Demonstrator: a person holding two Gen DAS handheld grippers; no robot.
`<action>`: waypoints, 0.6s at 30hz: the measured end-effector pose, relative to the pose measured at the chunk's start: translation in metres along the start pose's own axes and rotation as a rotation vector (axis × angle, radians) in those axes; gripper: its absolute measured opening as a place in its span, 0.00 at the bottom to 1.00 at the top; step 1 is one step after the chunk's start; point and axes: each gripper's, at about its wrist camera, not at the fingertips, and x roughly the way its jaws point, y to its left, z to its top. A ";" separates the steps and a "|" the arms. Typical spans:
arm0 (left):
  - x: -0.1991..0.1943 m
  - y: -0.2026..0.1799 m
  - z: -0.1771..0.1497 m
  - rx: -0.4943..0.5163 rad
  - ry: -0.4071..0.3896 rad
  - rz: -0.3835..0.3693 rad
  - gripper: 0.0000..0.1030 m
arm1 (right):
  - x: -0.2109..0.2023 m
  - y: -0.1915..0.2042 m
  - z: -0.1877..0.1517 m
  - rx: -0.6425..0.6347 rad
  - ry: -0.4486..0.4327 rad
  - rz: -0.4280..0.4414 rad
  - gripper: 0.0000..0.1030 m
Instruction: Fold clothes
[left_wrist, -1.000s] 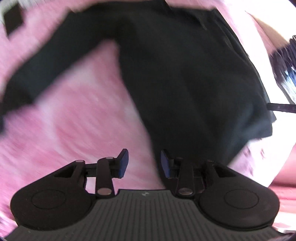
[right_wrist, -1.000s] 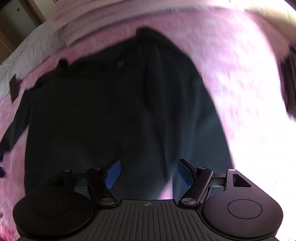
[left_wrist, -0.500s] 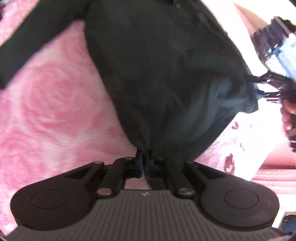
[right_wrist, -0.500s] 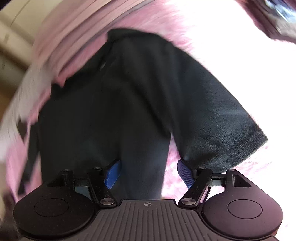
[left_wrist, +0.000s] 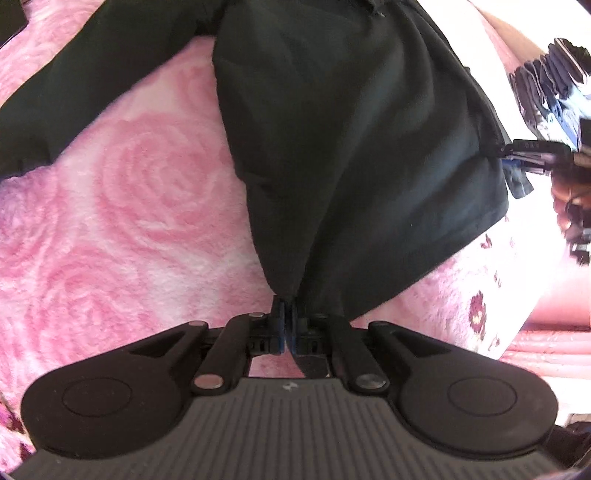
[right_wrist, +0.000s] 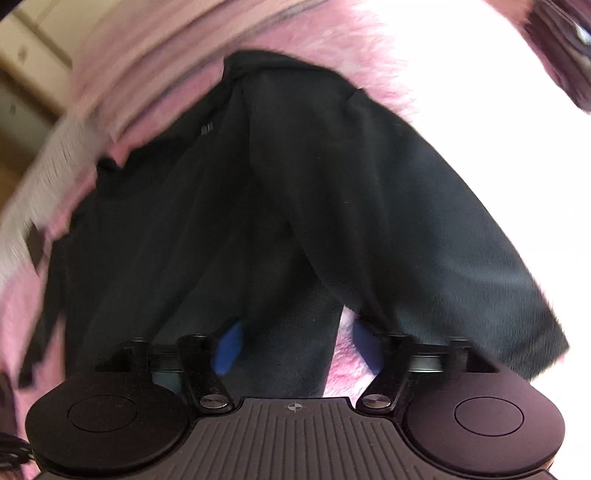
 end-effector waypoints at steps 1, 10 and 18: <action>-0.004 0.000 -0.002 0.011 -0.002 -0.006 0.01 | -0.001 0.001 0.003 -0.016 0.025 -0.004 0.09; -0.052 -0.047 -0.029 0.185 0.031 -0.141 0.01 | -0.097 0.038 0.022 -0.398 0.165 -0.239 0.04; -0.009 -0.061 -0.095 0.125 0.220 -0.146 0.01 | -0.103 0.011 -0.054 -0.364 0.348 -0.334 0.05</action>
